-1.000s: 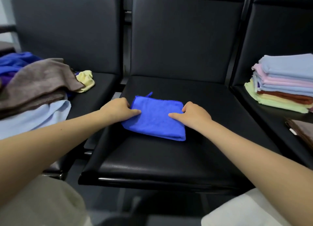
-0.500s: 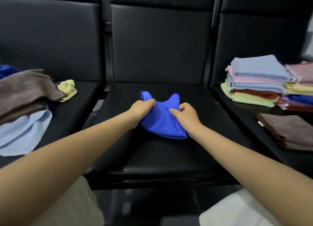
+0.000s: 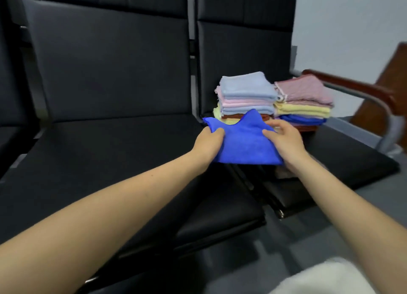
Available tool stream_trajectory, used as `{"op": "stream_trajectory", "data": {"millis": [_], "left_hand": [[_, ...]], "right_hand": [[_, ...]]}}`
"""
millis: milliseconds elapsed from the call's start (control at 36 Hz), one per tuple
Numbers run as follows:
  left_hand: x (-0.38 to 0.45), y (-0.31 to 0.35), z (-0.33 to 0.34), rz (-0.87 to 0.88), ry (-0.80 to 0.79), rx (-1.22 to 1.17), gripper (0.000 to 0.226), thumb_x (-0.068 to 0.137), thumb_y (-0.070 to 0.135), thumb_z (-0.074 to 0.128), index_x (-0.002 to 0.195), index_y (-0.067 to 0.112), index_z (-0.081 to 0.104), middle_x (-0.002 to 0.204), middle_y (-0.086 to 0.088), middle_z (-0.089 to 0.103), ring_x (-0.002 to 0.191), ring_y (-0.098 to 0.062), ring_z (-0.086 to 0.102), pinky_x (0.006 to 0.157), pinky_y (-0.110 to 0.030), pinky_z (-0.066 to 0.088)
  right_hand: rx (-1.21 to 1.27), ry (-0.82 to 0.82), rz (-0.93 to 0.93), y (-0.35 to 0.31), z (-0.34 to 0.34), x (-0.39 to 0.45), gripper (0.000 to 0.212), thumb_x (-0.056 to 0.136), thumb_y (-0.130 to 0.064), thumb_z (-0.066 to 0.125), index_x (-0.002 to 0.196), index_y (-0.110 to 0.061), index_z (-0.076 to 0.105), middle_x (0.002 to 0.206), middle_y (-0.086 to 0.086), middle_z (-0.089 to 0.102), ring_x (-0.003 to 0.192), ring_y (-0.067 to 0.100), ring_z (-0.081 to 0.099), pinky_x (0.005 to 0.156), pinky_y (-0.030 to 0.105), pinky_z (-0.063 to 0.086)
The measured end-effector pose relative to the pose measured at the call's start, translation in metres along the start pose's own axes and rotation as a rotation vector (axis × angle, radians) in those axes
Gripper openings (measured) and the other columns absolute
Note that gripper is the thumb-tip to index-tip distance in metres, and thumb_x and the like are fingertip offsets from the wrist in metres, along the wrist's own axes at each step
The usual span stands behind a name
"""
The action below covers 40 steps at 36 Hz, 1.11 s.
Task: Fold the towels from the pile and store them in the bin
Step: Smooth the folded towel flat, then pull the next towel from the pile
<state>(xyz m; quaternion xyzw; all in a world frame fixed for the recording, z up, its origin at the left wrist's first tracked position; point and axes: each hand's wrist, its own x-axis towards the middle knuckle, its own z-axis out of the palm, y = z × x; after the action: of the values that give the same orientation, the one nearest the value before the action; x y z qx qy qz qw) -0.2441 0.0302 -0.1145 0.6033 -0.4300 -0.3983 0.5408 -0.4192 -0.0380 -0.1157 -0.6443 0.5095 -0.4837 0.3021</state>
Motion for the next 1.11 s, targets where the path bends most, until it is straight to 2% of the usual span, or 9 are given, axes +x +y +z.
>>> {"op": "stream_trajectory", "data": {"millis": [111, 250, 306, 444, 556, 639, 806, 972, 1111], "left_hand": [[0.006, -0.001, 0.059, 0.041, -0.088, 0.042, 0.032, 0.093, 0.013, 0.039, 0.119, 0.009, 0.057, 0.116, -0.007, 0.063, 0.106, -0.027, 0.060, 0.096, -0.037, 0.049], [0.005, -0.025, 0.112, -0.044, -0.209, 0.252, 0.019, 0.096, 0.021, 0.045, 0.111, 0.010, 0.050, 0.089, -0.007, 0.059, 0.060, -0.030, 0.058, 0.065, -0.035, 0.054], [0.002, -0.035, 0.121, -0.008, -0.209, 0.366, 0.029, 0.096, 0.027, 0.047, 0.118, 0.007, 0.052, 0.105, -0.012, 0.065, 0.077, -0.035, 0.066, 0.078, -0.039, 0.057], [-0.004, -0.032, 0.119, -0.049, -0.288, 0.267, 0.026, 0.100, 0.032, 0.044, 0.111, 0.010, 0.049, 0.075, -0.007, 0.059, 0.053, -0.019, 0.056, 0.047, -0.025, 0.048], [-0.004, -0.020, 0.089, -0.125, -0.300, 0.216, 0.028, 0.102, 0.038, 0.037, 0.102, 0.015, 0.052, 0.083, -0.002, 0.052, 0.058, -0.014, 0.052, 0.049, -0.022, 0.044], [-0.002, -0.015, 0.050, -0.088, -0.265, 0.277, 0.027, 0.102, 0.039, 0.036, 0.100, 0.018, 0.053, 0.086, 0.000, 0.055, 0.063, -0.014, 0.055, 0.055, -0.023, 0.044], [-0.012, -0.014, -0.053, -0.084, -0.137, 0.431, 0.035, 0.104, 0.038, 0.032, 0.110, 0.017, 0.060, 0.084, 0.002, 0.057, 0.064, -0.013, 0.054, 0.057, -0.023, 0.043], [-0.041, -0.025, -0.160, -0.019, 0.041, 0.574, 0.023, 0.102, 0.033, 0.039, 0.100, 0.024, 0.060, 0.090, 0.002, 0.060, 0.067, -0.012, 0.058, 0.058, -0.024, 0.046], [-0.073, -0.025, -0.247, 0.081, 0.220, 0.856, 0.022, 0.101, 0.031, 0.044, 0.111, 0.018, 0.059, 0.099, 0.005, 0.062, 0.086, -0.013, 0.057, 0.076, -0.029, 0.043]], "right_hand": [[-0.154, 0.104, -0.018, 0.025, -0.051, 0.020, 0.021, 0.089, 0.002, 0.061, 0.108, -0.004, 0.068, 0.105, 0.010, 0.068, 0.076, -0.003, 0.060, 0.071, 0.009, 0.044], [-0.409, 0.080, 0.115, 0.067, -0.082, 0.027, 0.018, 0.089, -0.012, 0.064, 0.105, -0.017, 0.072, 0.111, 0.007, 0.071, 0.099, 0.020, 0.062, 0.087, 0.029, 0.044], [-0.473, 0.059, 0.162, 0.079, -0.086, 0.023, 0.019, 0.091, -0.014, 0.063, 0.108, -0.015, 0.071, 0.115, 0.006, 0.070, 0.107, 0.024, 0.062, 0.089, 0.028, 0.043], [-0.627, 0.084, 0.170, 0.086, -0.091, 0.019, 0.029, 0.093, -0.029, 0.060, 0.121, -0.019, 0.064, 0.124, 0.007, 0.063, 0.119, 0.029, 0.054, 0.097, 0.037, 0.044], [-0.789, 0.217, 0.098, 0.075, -0.087, 0.010, 0.040, 0.092, -0.036, 0.060, 0.127, -0.015, 0.058, 0.126, 0.015, 0.056, 0.124, 0.035, 0.043, 0.099, 0.044, 0.038], [-0.650, 0.257, -0.035, 0.056, -0.074, 0.005, 0.031, 0.093, -0.030, 0.061, 0.118, -0.012, 0.062, 0.116, 0.013, 0.059, 0.118, 0.033, 0.047, 0.094, 0.040, 0.039], [-0.284, -0.029, -0.100, -0.001, 0.009, -0.014, 0.004, 0.092, -0.025, 0.061, 0.092, -0.021, 0.062, 0.087, -0.003, 0.063, 0.087, 0.018, 0.059, 0.082, 0.034, 0.047], [-0.203, -0.381, -0.132, -0.053, 0.109, -0.045, 0.014, 0.093, -0.031, 0.058, 0.084, -0.022, 0.063, 0.083, -0.003, 0.068, 0.079, 0.017, 0.063, 0.075, 0.032, 0.049], [-0.066, -0.633, -0.082, -0.090, 0.182, -0.085, 0.015, 0.097, -0.030, 0.056, 0.091, -0.021, 0.066, 0.083, -0.004, 0.067, 0.069, 0.010, 0.059, 0.066, 0.026, 0.047]]}}
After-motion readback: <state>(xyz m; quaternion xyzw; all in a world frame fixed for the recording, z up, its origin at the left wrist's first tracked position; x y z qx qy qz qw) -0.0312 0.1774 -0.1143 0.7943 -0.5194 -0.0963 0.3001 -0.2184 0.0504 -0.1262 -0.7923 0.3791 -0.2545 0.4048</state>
